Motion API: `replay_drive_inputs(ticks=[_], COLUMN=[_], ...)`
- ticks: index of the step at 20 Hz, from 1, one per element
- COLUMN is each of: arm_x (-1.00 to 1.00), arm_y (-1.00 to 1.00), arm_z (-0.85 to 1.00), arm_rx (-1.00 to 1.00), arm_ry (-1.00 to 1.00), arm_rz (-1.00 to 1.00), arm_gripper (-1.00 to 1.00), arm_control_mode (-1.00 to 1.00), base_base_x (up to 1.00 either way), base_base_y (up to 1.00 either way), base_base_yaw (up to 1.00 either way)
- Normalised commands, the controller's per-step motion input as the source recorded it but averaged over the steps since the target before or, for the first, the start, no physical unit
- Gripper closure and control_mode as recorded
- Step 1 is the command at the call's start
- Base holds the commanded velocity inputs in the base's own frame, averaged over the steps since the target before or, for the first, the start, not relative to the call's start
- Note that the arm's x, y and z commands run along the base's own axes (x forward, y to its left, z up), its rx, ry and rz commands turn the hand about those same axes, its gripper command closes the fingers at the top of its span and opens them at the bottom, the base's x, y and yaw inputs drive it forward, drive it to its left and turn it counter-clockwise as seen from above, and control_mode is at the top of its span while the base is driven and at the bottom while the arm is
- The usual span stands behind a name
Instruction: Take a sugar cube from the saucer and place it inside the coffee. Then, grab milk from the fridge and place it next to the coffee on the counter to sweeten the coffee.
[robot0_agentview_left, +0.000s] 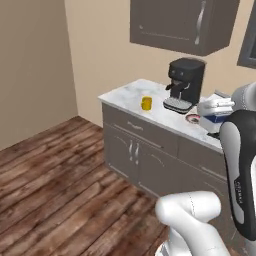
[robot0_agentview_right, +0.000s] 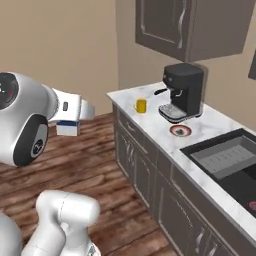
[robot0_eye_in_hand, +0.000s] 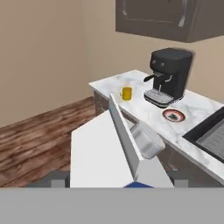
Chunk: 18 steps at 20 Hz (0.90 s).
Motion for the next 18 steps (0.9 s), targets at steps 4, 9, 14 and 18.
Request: replay_drive_inputs(ticks=[4, 9, 14, 18], arm_x=[0.00, 0.00, 0.00, 0.00], arm_y=[0.00, 0.00, 0.00, 0.00], arm_z=[0.00, 0.00, 0.00, 0.00], arm_rx=[0.00, 0.00, 0.00, 0.00], arm_ry=[0.00, 0.00, 0.00, 0.00], arm_rz=[0.00, 0.00, 0.00, 0.00], arm_gripper=[1.00, 1.00, 1.00, 1.00], arm_control_mode=[1.00, 1.00, 1.00, 1.00], base_base_x=[1.00, 1.00, 1.00, 0.99], base_base_y=[0.24, 0.46, 0.56, 0.53], base_base_yaw=[-0.38, -0.47, -0.49, -0.50])
